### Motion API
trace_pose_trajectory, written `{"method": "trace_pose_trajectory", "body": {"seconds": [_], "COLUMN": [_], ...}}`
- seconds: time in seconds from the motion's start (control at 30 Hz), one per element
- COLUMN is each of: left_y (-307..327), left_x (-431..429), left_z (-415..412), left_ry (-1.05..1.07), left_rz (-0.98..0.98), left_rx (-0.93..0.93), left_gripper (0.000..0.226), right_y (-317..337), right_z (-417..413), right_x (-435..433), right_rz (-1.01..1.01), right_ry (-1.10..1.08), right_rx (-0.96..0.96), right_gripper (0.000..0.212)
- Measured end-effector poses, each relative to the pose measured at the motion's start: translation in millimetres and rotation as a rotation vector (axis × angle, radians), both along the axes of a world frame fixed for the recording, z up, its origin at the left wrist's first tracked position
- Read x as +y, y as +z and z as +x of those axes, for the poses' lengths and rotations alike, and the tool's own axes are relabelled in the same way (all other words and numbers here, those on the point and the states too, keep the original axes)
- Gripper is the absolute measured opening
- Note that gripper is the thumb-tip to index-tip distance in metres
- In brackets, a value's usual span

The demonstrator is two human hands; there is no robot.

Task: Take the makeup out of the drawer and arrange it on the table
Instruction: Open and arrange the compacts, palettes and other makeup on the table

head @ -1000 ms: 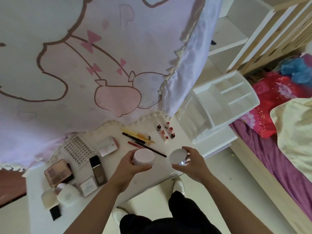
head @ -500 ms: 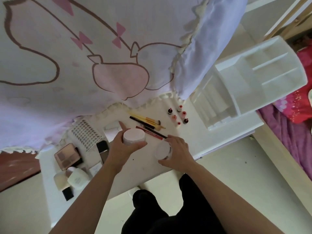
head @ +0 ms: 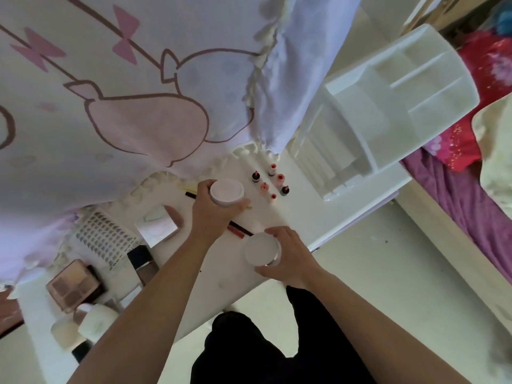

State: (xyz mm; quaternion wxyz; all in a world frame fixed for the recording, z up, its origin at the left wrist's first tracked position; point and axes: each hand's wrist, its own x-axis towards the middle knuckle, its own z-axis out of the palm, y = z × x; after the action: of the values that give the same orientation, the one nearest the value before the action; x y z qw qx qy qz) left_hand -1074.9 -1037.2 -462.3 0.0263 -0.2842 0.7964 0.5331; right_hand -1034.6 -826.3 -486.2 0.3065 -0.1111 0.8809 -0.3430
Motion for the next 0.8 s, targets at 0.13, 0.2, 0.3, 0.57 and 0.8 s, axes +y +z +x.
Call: {"method": "trace_pose_trajectory", "body": {"seconds": [0.13, 0.2, 0.3, 0.57, 0.8], "left_y": [-13.4, -19.8, -25.5, -38.4, -47.5], "left_x": [6.1, 2.8, -6.9, -18.3, 8.9], "left_z": [-10.3, -3.5, 17.4, 37.5, 4.9], "left_ry": [-0.125, -0.157, -0.149, -0.170, -0.203], "left_rz": [-0.045, -0.062, -0.087, -0.326, -0.420], "left_rx": [-0.018, -0.046, -0.046, 0.001, -0.021], "left_gripper": [0.077, 0.076, 0.075, 0.085, 0.094], "right_y": [-1.0, -2.9, -3.8, -10.9, -22.0], "right_z": [-5.8, -7.5, -7.8, -11.3, -22.5], "right_x": [19.3, 23.5, 26.2, 27.6, 31.5], "right_rz": [0.022, 0.016, -0.002, 0.000, 0.155], "right_ry": [-0.085, -0.113, -0.142, -0.359, -0.394], "right_rx": [-0.021, -0.038, -0.048, 0.085, 0.227], "right_gripper": [0.085, 0.085, 0.084, 0.080, 0.084]}}
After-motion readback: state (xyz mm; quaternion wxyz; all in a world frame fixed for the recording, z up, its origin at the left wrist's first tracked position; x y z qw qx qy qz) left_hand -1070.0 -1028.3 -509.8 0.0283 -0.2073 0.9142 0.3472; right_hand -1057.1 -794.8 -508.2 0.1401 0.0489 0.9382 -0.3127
